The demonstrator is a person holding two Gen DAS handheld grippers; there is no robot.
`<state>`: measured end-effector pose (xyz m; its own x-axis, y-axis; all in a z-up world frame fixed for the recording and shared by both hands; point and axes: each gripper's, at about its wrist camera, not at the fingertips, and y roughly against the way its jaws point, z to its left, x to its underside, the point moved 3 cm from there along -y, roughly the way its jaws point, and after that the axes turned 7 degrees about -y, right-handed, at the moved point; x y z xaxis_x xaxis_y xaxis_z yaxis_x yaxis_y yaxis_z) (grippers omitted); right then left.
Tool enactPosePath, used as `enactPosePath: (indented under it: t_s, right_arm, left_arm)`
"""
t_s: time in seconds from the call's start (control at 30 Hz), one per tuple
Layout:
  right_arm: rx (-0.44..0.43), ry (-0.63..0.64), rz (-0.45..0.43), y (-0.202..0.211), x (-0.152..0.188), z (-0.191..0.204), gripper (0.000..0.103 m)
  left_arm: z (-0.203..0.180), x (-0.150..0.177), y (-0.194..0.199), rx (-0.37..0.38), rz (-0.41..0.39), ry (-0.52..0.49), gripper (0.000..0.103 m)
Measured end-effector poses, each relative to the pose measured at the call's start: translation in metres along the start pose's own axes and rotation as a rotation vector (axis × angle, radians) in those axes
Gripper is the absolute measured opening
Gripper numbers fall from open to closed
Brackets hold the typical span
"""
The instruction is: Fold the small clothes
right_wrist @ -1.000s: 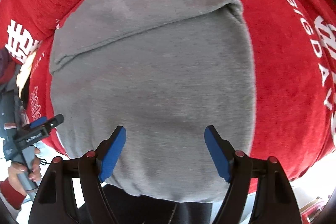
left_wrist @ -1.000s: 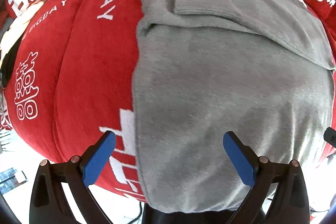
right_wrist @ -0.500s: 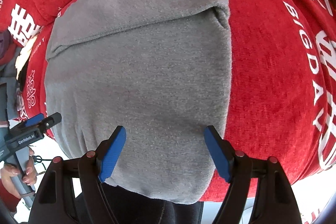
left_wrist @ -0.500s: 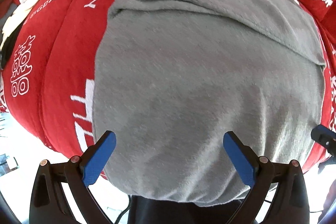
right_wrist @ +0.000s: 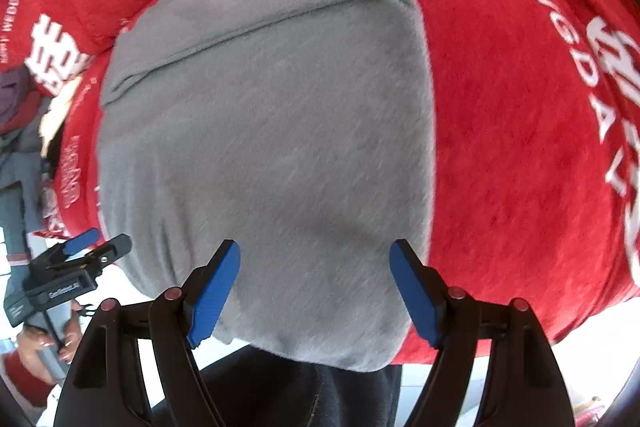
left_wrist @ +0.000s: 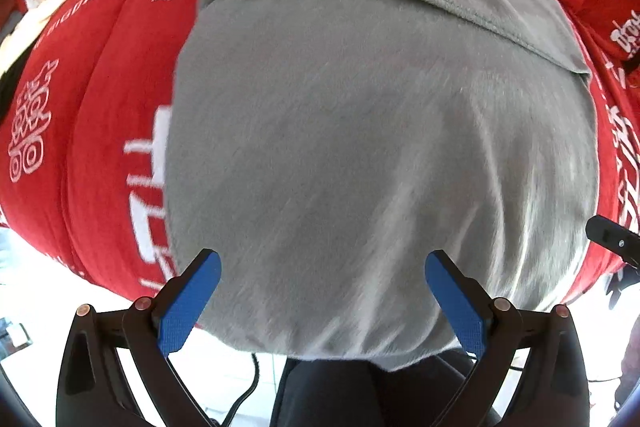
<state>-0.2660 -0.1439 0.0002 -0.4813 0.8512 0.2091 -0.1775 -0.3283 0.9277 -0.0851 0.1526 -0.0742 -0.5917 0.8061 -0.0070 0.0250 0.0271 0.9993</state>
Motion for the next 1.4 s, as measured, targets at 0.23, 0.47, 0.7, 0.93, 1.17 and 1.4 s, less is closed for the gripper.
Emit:
enactPosePath:
  t_s: [0.23,0.47,0.7,0.93,1.17,1.4]
  right_arm:
    - [-0.106,-0.100,0.063,-0.011,0.057,-0.033,0.080]
    - [-0.071,-0.152,0.170,-0.047,0.108,-0.062,0.080]
    - [-0.122,-0.166,0.193,-0.076,0.120,-0.067,0.080]
    - [-0.173,-0.208,0.204,-0.090,0.122,-0.061,0.046]
    - [-0.298,-0.278,0.189,-0.061,0.127,-0.069,0.011]
    - [-0.496,-0.273,0.072,0.005,0.094,-0.039,0.010]
  left_arm:
    - [0.045,0.074,-0.012,0.121,0.003,-0.001,0.102]
    - [0.071,0.127,-0.047,0.187,0.070,0.047,0.102]
    - [0.060,0.123,-0.085,0.248,0.077,0.070,0.102]
    - [0.052,0.136,-0.098,0.274,0.061,0.101,0.076]
    - [0.038,0.157,-0.078,0.387,0.048,0.049,0.013]
    - [0.056,0.114,0.003,0.492,-0.104,0.066,0.013]
